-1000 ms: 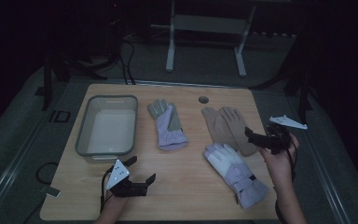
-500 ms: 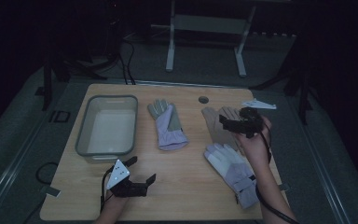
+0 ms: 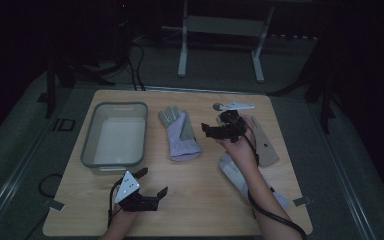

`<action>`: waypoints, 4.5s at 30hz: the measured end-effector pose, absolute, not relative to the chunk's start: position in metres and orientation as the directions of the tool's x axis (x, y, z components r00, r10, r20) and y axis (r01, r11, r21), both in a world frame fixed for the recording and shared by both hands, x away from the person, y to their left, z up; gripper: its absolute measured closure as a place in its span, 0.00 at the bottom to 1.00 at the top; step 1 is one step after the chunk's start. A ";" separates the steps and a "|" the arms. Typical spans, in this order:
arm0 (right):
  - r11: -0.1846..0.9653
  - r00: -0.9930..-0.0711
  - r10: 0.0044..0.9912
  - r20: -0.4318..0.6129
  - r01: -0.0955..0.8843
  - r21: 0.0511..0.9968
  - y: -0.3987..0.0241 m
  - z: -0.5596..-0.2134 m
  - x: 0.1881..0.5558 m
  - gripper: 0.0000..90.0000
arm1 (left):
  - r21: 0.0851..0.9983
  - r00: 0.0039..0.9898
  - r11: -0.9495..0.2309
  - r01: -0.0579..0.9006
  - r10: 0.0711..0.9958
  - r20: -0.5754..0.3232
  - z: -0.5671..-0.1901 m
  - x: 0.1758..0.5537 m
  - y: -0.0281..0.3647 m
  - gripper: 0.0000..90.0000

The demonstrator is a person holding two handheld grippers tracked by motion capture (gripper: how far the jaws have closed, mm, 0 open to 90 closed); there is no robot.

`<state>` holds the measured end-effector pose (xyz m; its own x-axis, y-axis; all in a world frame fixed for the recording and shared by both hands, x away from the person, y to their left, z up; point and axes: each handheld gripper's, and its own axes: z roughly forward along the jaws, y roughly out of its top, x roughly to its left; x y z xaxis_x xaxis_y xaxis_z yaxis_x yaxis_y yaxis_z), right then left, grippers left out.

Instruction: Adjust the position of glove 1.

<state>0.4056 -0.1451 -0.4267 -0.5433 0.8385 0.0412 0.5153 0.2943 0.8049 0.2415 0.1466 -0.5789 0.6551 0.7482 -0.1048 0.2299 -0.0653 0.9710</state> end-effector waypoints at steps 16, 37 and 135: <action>0.351 -0.571 0.819 0.056 0.577 0.737 -0.077 -0.470 0.440 0.17 | 0.970 0.665 -0.068 0.231 0.739 -0.107 -0.579 0.241 0.146 0.02; 0.342 -0.504 0.861 0.072 0.677 0.652 -0.050 -0.525 0.482 0.36 | 0.970 0.661 -0.064 0.236 0.742 -0.112 -0.579 0.242 0.146 0.02; 0.343 -0.605 0.789 0.104 0.575 0.743 -0.206 -0.466 0.363 0.48 | 0.968 0.652 -0.054 0.246 0.748 -0.124 -0.579 0.243 0.147 0.02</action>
